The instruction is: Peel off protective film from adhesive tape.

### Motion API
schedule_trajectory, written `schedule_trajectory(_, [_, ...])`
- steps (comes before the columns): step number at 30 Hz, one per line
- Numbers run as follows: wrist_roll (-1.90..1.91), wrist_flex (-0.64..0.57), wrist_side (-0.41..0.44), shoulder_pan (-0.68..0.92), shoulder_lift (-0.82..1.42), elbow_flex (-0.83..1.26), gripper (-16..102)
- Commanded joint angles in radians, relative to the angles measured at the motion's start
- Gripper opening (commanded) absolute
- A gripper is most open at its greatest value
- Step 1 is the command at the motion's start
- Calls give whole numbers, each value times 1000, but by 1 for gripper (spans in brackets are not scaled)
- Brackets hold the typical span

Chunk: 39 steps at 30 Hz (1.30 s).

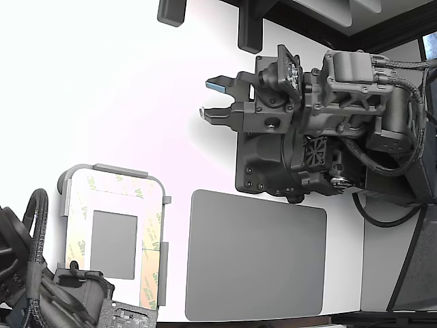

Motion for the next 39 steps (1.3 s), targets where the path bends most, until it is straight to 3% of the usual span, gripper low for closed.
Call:
schedule_trajectory(1, [-1408,-121,-51,149,21,8,-12])
schedule_trajectory(16, [-1344,-350,-15,161,-87,0,-12])
schedule_trajectory(24, [-1401,-505,112,348,-261,8,-12])
schedule_trajectory(26, [-1463,-532,94,362,-324,-9,-12])
schedule_trajectory(29, [-1525,-552,52,379,-405,-38,-12])
schedule_trajectory(34, [-1624,-588,150,534,-522,-80,-12])
schedule_trajectory(39, [-1626,-494,201,637,-653,-216,-12])
